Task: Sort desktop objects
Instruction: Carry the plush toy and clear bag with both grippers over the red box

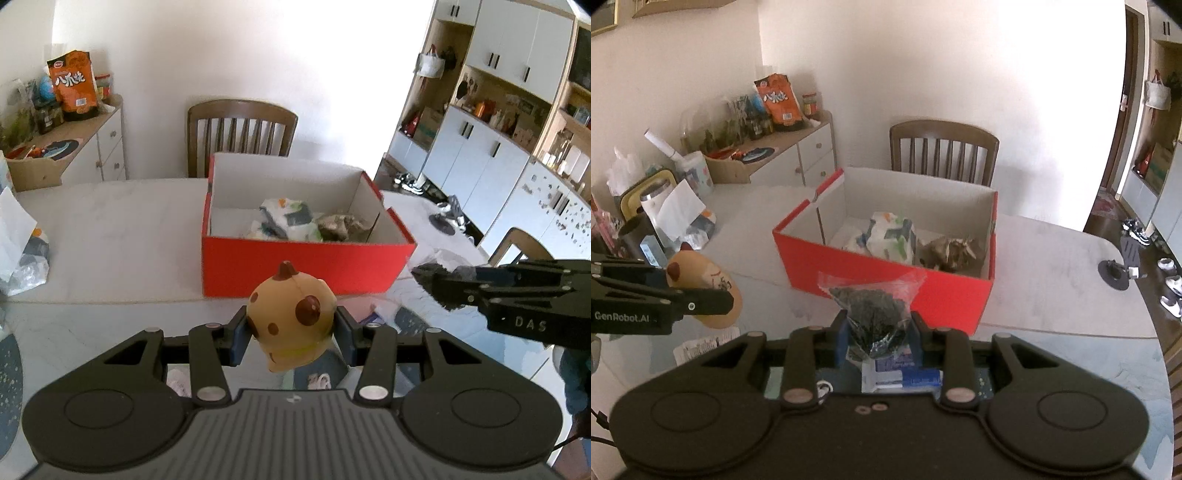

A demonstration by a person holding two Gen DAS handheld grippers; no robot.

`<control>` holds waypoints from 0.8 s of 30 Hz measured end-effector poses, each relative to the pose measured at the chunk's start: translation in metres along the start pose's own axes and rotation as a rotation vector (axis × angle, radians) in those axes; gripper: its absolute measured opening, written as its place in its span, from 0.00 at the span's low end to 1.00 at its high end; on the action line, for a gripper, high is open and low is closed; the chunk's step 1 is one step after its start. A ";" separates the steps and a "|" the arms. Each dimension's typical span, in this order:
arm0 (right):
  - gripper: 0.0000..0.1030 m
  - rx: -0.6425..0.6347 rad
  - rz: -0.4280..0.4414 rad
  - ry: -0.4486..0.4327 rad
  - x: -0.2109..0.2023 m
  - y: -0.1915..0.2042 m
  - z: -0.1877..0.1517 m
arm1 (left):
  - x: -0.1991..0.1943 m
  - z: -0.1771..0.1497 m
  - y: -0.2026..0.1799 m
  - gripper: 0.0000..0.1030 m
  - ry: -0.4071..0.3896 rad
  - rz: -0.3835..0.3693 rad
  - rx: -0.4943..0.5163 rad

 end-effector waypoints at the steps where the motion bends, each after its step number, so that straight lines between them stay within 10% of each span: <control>1: 0.31 0.000 -0.001 -0.003 -0.001 -0.001 0.002 | -0.001 0.003 -0.002 0.45 -0.005 -0.003 0.000; 24: 0.31 -0.004 -0.012 -0.071 0.002 -0.015 0.047 | 0.015 0.057 -0.017 0.45 -0.051 -0.025 -0.017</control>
Point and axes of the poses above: each gripper's, at about its wrist camera, not at the fingertips, and x roughly the way its jaws point, y to its left, z to its top, the point moved 8 cm from there along x, roughly the way its jaws point, and after that the axes turned 9 degrees about -x, right-handed, at the moved point
